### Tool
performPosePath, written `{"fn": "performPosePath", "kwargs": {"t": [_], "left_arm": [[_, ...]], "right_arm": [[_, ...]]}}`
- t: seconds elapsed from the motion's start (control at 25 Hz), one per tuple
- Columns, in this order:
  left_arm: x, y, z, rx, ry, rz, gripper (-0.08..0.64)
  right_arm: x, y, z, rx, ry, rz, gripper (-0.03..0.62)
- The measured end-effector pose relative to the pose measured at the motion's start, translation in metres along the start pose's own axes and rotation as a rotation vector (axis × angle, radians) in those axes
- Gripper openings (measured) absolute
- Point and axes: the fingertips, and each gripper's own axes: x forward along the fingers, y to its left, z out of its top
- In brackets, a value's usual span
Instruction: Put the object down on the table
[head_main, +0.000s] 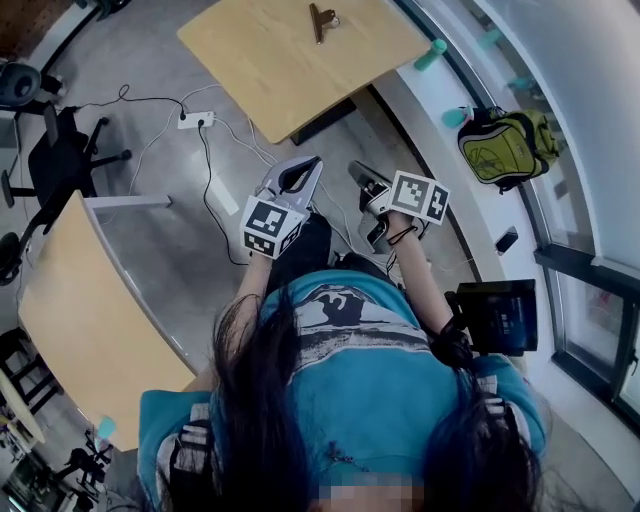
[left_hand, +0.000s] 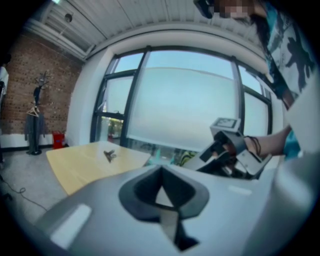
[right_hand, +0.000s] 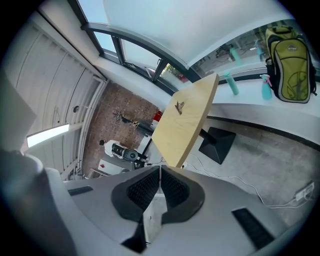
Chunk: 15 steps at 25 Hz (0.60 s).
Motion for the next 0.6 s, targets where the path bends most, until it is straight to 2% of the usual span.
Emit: {"fn": "performPosePath", "kwargs": {"t": [0.16, 0.36, 0.6], "left_arm": [[-0.002, -0.025, -0.003, 0.016, -0.002, -0.005, 0.002], [-0.031, -0.096, -0.007, 0.012, -0.035, 0.008, 0.002], [-0.069, -0.166, -0.036, -0.007, -0.034, 0.038, 0.002]], "right_arm": [[-0.021, -0.005, -0.011, -0.012, -0.01, 0.01, 0.018], [-0.082, -0.009, -0.055, -0.051, -0.005, 0.03, 0.018], [-0.131, -0.018, -0.105, -0.077, 0.025, 0.052, 0.018]]}}
